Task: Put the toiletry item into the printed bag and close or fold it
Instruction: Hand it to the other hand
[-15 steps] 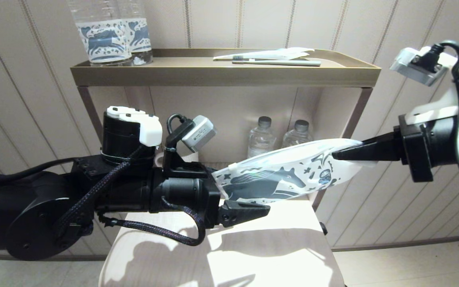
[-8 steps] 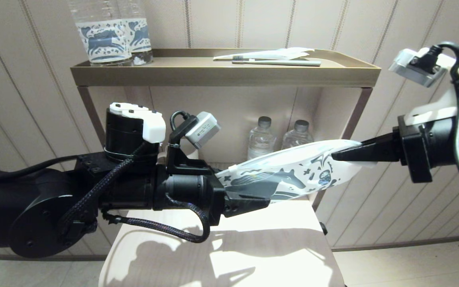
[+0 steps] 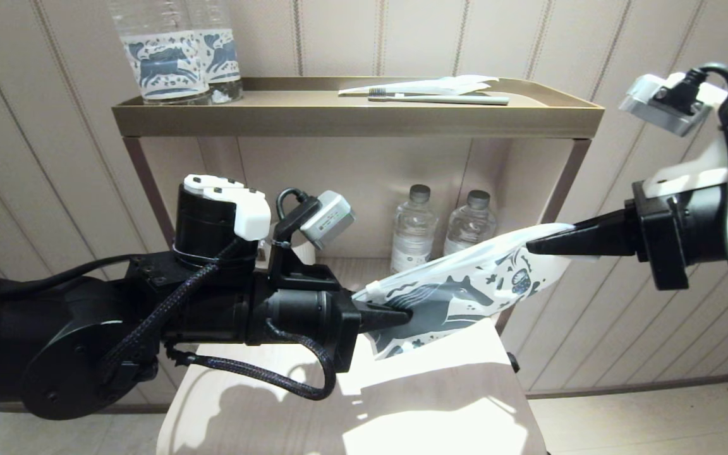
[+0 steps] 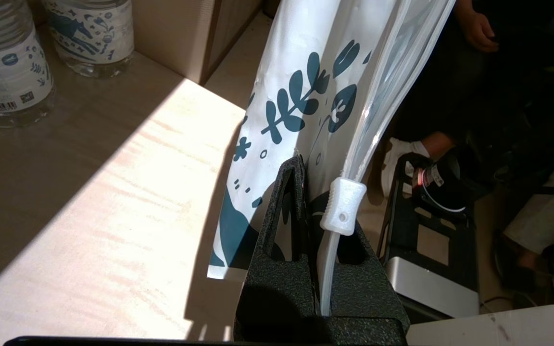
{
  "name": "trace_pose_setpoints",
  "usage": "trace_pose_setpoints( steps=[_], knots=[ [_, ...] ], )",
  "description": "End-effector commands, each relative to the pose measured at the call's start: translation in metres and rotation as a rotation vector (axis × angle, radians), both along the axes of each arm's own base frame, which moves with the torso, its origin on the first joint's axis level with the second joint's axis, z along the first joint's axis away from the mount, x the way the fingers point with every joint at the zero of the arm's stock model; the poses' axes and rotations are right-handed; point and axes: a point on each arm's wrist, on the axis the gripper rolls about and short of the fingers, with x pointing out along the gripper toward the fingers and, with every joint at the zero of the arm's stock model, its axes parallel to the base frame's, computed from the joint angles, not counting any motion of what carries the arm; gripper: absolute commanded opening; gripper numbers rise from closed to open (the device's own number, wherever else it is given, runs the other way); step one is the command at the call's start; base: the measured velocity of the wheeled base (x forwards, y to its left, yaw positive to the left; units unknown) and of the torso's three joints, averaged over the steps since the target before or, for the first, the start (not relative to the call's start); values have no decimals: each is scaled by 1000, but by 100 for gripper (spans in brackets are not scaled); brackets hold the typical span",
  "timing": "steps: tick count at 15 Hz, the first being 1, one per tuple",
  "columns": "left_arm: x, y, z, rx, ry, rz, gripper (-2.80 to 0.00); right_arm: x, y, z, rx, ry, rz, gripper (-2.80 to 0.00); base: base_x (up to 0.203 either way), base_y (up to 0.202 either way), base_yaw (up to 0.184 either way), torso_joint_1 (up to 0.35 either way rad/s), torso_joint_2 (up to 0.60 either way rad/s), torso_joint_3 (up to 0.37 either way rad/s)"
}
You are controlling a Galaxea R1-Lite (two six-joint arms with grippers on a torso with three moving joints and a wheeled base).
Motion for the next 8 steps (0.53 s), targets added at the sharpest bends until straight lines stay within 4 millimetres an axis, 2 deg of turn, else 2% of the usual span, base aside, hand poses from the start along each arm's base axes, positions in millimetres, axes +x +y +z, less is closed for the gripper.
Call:
trace_pose_setpoints(
  steps=[1,8],
  knots=[
    [0,0,0,-2,1,-2,-280,-1,0,0,0,0,4,-280,0,0,0,0,0,0],
    [-3,3,5,-8,-11,-2,-280,0,1,-6,-15,11,11,-280,0,0,0,0,0,0]
  ],
)
